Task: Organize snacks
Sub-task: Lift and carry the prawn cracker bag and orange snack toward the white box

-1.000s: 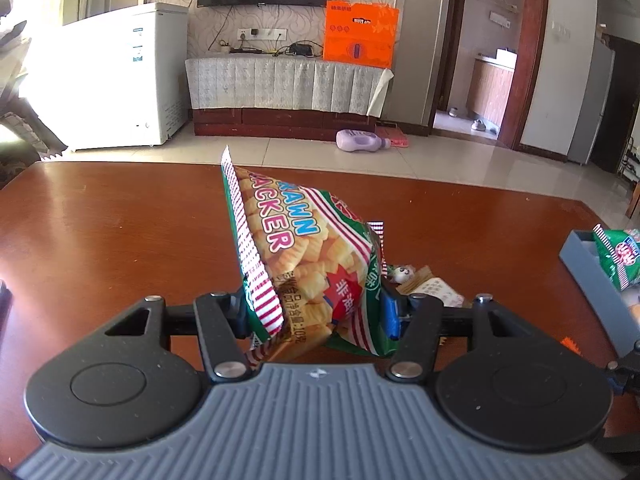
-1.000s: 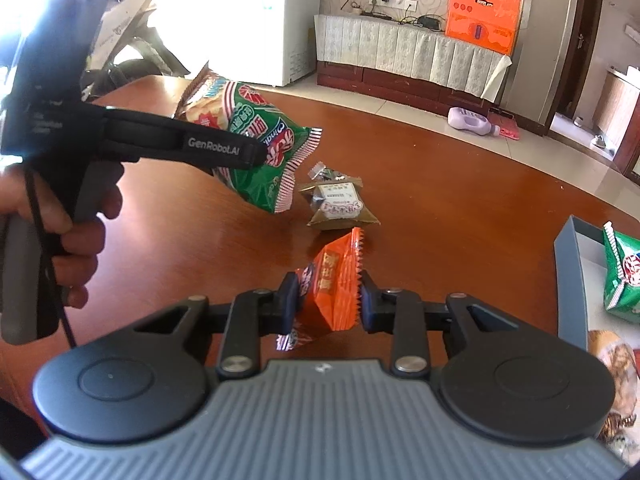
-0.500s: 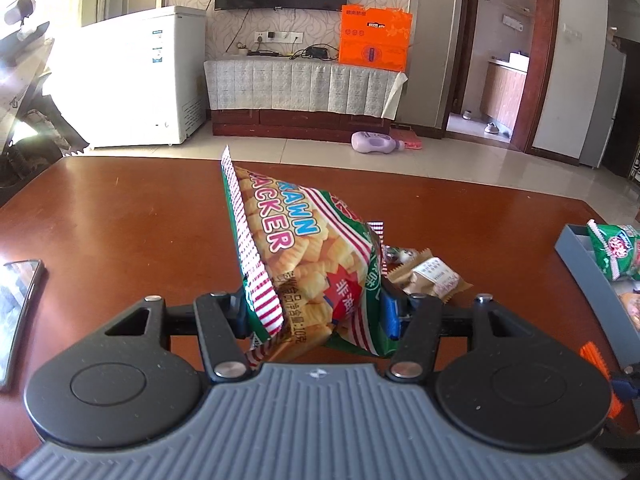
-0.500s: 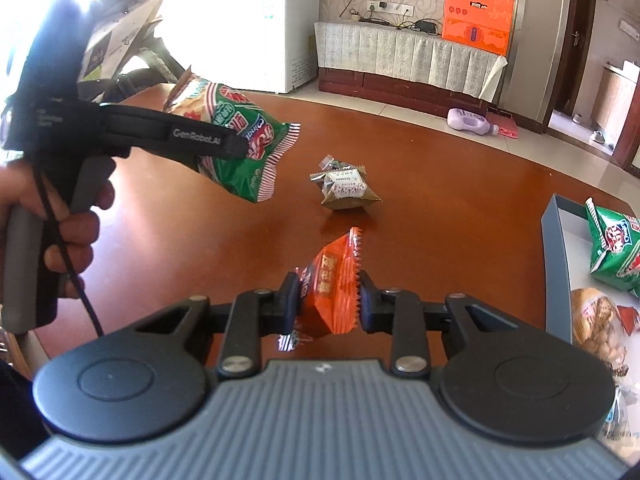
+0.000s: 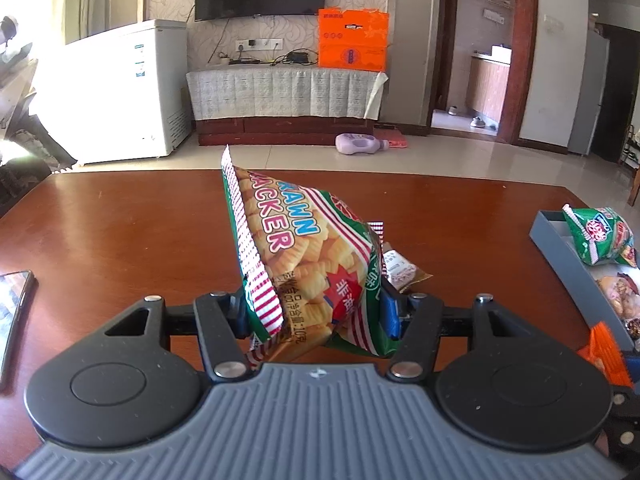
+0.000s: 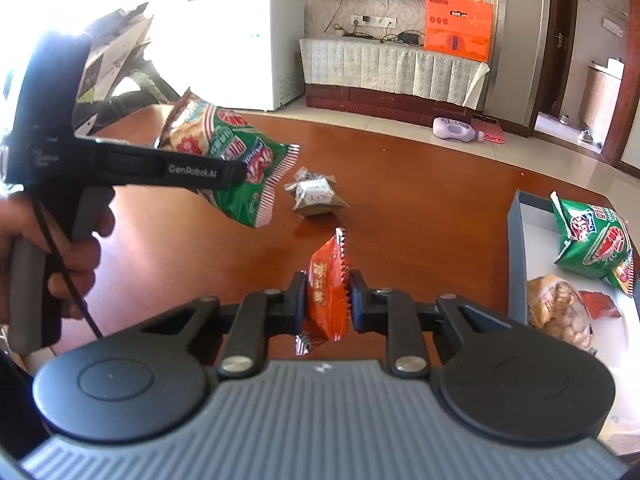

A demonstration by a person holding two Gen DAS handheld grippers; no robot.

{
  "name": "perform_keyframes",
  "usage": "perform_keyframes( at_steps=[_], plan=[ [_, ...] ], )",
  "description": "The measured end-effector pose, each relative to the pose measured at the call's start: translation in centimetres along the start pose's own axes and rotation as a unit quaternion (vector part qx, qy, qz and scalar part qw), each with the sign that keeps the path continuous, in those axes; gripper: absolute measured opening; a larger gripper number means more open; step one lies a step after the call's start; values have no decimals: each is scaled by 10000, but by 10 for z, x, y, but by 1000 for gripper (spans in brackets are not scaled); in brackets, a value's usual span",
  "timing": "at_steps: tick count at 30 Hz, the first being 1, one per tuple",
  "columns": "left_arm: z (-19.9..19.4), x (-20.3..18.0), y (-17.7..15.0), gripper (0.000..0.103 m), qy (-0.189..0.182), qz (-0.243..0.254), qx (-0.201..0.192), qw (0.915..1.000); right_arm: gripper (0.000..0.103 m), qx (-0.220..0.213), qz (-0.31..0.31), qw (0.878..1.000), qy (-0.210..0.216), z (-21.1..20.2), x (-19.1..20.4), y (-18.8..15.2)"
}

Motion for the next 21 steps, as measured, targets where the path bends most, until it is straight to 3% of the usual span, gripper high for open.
perform_keyframes(
  at_steps=[10, 21],
  plan=[
    [-8, 24, 4, 63, 253, -112, -81, 9996, 23, -266, -110, 9995, 87, -14, 0, 4],
    [-24, -21, 14, 63, -289, 50, -304, 9991, 23, -517, 8, 9986, -111, -35, -18, 4]
  ],
)
Point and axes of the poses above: each gripper's, at about its wrist camera, not at the fingertips, and z roughly the way its jaws point, x to its left, y to its top, the point moved 1 cm from there along z, roughly the way its jaws point, and after that the axes turned 9 degrees about y, right-handed, at the moved point
